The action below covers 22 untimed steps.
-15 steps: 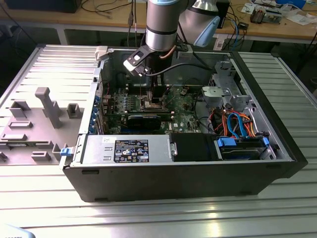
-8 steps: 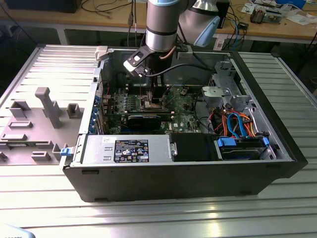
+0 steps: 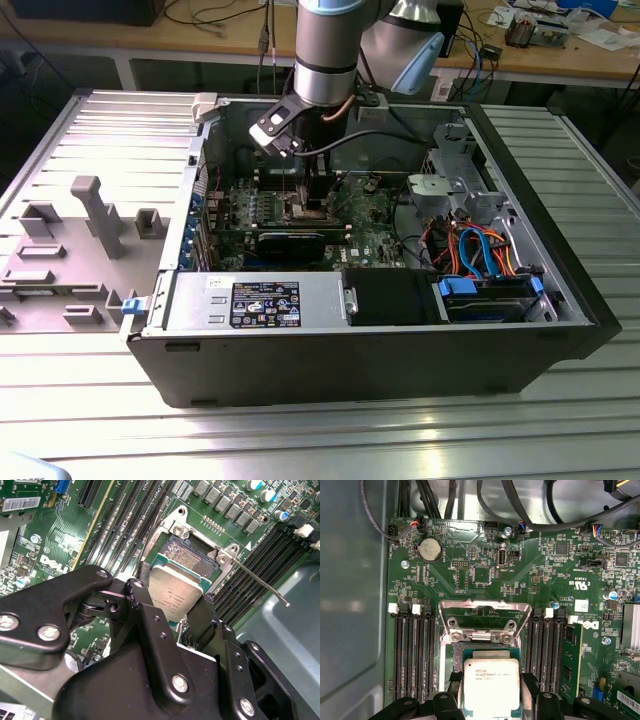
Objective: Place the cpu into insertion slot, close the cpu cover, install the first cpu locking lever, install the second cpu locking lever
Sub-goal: 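Place the cpu into insertion slot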
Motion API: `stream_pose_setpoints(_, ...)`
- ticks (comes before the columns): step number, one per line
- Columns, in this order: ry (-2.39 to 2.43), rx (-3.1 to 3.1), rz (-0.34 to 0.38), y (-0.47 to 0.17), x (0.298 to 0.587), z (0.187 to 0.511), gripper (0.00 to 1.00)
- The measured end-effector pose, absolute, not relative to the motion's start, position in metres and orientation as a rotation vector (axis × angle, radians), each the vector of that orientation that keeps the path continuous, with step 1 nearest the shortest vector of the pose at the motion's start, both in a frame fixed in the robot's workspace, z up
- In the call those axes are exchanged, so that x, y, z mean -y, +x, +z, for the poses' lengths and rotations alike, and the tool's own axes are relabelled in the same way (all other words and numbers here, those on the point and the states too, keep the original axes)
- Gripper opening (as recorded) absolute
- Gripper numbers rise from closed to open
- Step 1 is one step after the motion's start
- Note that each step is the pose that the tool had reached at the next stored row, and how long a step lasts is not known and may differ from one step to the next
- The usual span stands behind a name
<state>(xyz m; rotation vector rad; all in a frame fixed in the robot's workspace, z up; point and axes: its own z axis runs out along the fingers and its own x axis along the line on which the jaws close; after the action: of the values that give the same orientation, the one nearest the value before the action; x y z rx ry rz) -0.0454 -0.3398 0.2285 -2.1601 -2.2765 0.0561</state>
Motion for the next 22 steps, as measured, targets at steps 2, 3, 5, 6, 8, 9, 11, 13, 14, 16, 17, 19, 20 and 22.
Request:
stream_pose_setpoints(2,-2.16,2.277,0.056,-0.0454,0.3399,0.2279,0.55)
stream_pose_setpoints(3,-2.16,2.276,0.056,-0.0454,0.3398,0.2278,0.55)
stream_pose_setpoints(5,-2.16,2.277,0.056,-0.0454,0.3398,0.2274,0.55)
stream_pose_setpoints(6,-2.16,2.277,0.056,-0.0454,0.3398,0.2272,0.55)
stream_pose_setpoints(8,-2.16,2.276,0.056,-0.0454,0.3398,0.2267,0.55)
stream_pose_setpoints(9,-2.16,2.277,0.056,-0.0454,0.3398,0.2265,0.55)
stream_pose_setpoints(11,-2.16,2.276,0.056,-0.0454,0.3398,0.226,0.55)
stream_pose_setpoints(13,-2.16,2.277,0.056,-0.0454,0.3398,0.2255,0.55)
stream_pose_setpoints(14,-2.16,2.276,0.056,-0.0454,0.3398,0.2253,0.55)
stream_pose_setpoints(16,-2.16,2.277,0.056,-0.0454,0.3398,0.225,0.55)
stream_pose_setpoints(17,-2.16,2.276,0.056,-0.0454,0.3398,0.2248,0.55)
stream_pose_setpoints(19,-2.16,2.276,0.056,-0.0454,0.3398,0.2244,0.55)
stream_pose_setpoints(20,-2.16,2.277,0.056,-0.0454,0.3398,0.2241,0.55)
stream_pose_setpoints(22,-2.16,2.276,0.056,-0.0454,0.3398,0.2238,0.55)
